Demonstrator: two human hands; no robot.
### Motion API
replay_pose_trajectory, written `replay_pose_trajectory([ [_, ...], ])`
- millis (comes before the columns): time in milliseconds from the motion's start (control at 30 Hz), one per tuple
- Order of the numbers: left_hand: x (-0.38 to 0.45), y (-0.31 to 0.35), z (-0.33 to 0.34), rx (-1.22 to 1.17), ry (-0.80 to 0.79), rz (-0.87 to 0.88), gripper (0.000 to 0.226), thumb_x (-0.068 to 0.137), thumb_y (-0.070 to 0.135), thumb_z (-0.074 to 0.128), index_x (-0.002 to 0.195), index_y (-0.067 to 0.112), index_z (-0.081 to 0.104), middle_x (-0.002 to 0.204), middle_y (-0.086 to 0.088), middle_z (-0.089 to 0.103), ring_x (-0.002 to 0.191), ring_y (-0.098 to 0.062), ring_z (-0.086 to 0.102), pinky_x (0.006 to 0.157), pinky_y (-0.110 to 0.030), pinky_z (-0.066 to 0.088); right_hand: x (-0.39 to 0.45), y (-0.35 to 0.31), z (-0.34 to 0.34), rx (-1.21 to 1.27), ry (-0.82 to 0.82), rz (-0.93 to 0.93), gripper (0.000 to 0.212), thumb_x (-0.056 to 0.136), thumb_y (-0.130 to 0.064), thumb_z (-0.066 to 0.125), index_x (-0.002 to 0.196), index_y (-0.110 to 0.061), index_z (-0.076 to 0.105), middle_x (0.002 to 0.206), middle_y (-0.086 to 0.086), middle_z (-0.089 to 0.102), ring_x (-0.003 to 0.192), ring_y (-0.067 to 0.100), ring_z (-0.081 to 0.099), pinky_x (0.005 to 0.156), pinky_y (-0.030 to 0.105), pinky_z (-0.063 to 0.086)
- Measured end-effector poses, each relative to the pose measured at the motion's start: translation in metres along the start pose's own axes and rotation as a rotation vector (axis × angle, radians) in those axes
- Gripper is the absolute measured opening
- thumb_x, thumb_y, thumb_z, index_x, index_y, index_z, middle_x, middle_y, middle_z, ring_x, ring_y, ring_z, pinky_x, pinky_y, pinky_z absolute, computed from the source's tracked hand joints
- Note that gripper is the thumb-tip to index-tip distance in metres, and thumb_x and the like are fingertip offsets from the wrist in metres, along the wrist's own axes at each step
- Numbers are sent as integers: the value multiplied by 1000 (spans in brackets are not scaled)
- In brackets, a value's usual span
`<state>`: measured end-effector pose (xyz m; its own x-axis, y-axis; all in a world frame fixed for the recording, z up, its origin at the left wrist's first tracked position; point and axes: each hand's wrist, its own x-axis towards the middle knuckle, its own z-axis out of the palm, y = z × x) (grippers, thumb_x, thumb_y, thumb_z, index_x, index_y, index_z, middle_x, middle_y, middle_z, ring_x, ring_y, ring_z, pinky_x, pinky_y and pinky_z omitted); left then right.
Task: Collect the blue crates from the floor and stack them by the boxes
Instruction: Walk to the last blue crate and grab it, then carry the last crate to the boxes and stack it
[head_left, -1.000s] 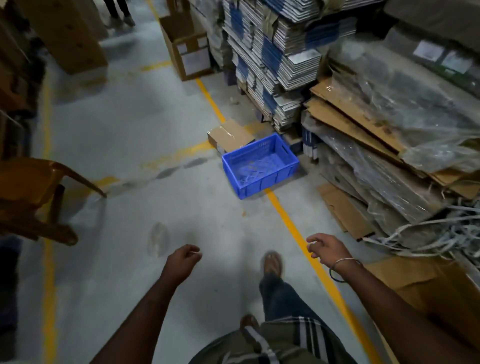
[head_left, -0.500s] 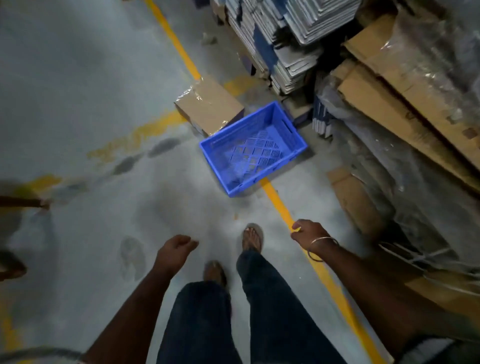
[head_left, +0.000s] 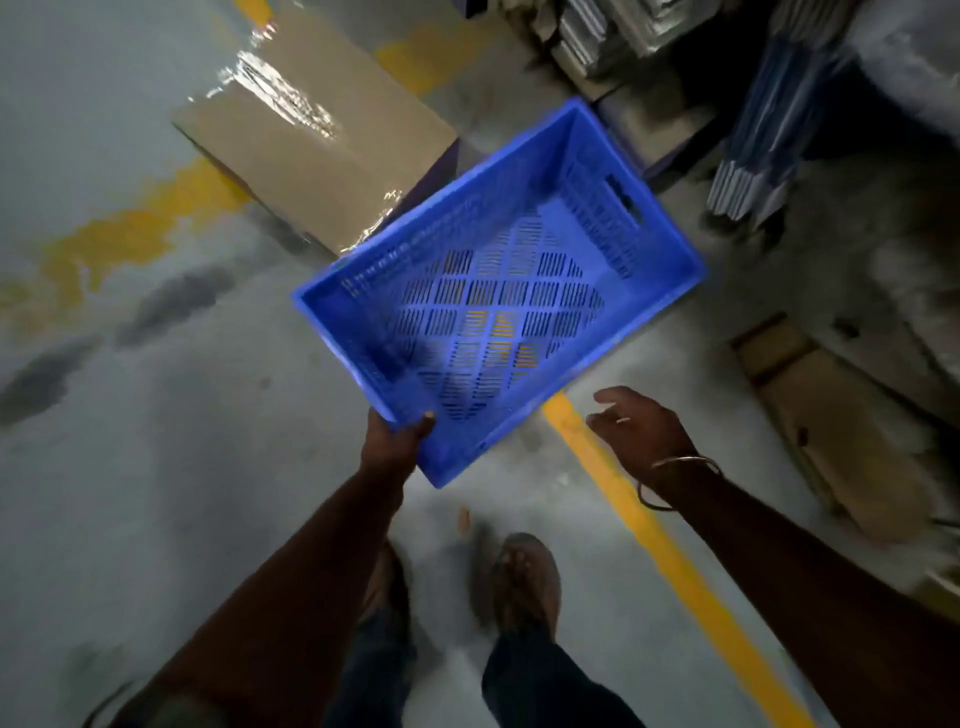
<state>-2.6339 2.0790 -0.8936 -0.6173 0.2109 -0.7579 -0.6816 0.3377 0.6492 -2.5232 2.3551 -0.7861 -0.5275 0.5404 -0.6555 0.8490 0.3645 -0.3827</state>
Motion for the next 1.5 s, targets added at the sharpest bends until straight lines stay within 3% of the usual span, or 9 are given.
replay_pose_trajectory([
  [167,8,-24,-9,-71,91,1,80,60,25,77,135,8,56,128,-19,67,110,-27,65,94,-48,56,3,17,12,44,20,51,39,83,-29,73,119,-17,63,103,10,69,95,26,66,90,37,50],
  [433,-101,37,-83,-59,222,-308,51,45,8,68,96,9,66,93,-25,71,78,-38,69,74,-63,57,4,-13,-50,-132,370,-106,90,73,-51,61,145,-2,35,143,29,37,131,44,38,110,46,31],
  [667,-250,70,-141,28,273,-260,53,66,1,78,117,5,67,96,-18,74,80,-29,67,72,-44,60,-22,-50,-122,-222,-73,47,61,80,-41,73,129,-11,54,125,21,62,115,35,58,93,37,45],
  [833,-353,147,-154,133,276,-211,40,71,-9,77,100,17,69,72,2,77,73,-29,67,56,-33,61,-138,-47,-196,-270,-23,-4,43,77,-27,67,112,-4,55,115,25,62,107,39,60,85,39,46],
  [1000,-390,213,-159,347,254,-154,70,34,31,75,102,18,73,87,-16,77,76,-33,72,77,-54,60,-280,2,-262,-5,121,-45,49,81,-21,68,122,2,57,117,23,62,113,35,58,92,36,39],
  [1167,-439,286,-103,497,201,-33,41,51,28,64,90,18,72,82,-16,74,76,-30,71,78,-51,59,-399,67,-280,282,272,173,38,77,-13,77,110,-1,62,101,23,66,92,36,62,81,43,46],
  [1267,-451,292,-81,524,79,22,43,50,26,72,90,9,76,73,-15,75,69,-27,66,73,-55,58,-479,110,-258,503,372,162,34,77,-47,73,101,-28,59,93,10,64,84,28,58,78,35,47],
  [1367,-488,325,-34,575,-63,68,28,71,1,70,98,2,73,81,-23,70,75,-29,62,71,-43,54,-571,128,-247,558,533,192,25,86,-20,70,97,-37,56,91,-6,65,80,10,58,73,19,45],
  [1500,-546,341,24,765,-220,291,35,73,24,78,103,7,74,76,-19,70,76,-28,65,80,-49,54,-692,151,-215,699,695,366,21,86,-14,69,87,-31,58,80,-13,63,66,4,56,63,21,41],
])
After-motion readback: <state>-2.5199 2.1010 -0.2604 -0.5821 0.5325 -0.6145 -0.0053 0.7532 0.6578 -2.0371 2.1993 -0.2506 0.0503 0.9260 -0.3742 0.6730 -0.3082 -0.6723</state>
